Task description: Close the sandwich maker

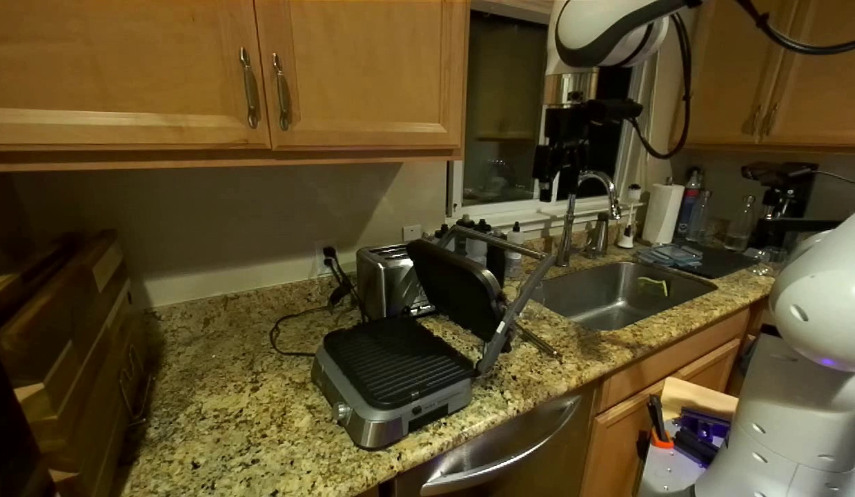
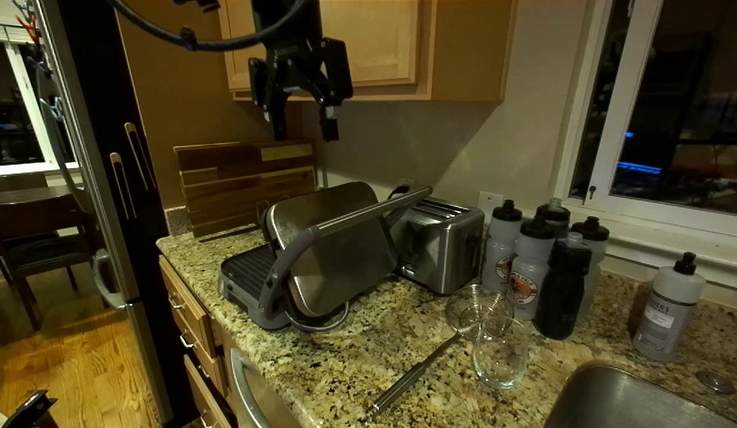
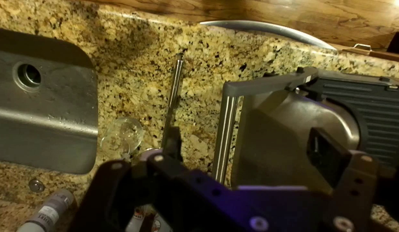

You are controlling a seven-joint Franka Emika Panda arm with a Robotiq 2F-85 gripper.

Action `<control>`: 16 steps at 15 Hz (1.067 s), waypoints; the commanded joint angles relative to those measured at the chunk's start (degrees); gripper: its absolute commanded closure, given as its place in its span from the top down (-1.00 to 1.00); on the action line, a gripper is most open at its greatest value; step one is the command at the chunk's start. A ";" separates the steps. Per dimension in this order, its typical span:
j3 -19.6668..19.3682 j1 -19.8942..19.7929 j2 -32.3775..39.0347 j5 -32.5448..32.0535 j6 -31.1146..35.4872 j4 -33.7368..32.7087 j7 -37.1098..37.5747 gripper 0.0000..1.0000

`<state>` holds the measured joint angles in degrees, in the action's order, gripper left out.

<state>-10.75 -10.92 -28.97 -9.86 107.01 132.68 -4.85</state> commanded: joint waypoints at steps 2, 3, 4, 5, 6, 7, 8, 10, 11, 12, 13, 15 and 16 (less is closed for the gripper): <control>-0.36 0.72 8.32 -0.42 8.22 -2.55 -1.06 1.00; -0.42 0.85 9.87 -0.05 9.58 -3.01 -1.28 1.00; -0.56 1.03 11.59 0.30 11.29 -3.39 -1.98 1.00; -0.59 1.08 13.04 0.57 12.48 -3.86 -2.44 1.00; -0.69 1.08 14.84 0.93 13.85 -4.46 -3.07 1.00; -0.71 0.98 16.17 1.11 14.83 -4.97 -3.46 1.00; -0.76 0.84 17.89 1.38 15.85 -5.74 -3.69 1.00; -0.68 0.67 20.31 1.78 15.96 -7.33 -3.77 1.00; -0.11 0.44 18.36 0.62 15.26 -5.52 -2.05 1.00; -0.12 0.44 19.52 0.71 15.34 -6.26 -2.10 1.00; -0.13 0.44 20.33 0.78 15.36 -6.89 -2.14 1.00; -0.13 0.44 20.84 0.83 15.35 -7.37 -2.20 1.00; -0.14 0.44 20.84 0.84 15.35 -7.48 -2.22 1.00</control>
<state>-10.90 -10.47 -8.15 -9.04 122.51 125.31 -7.02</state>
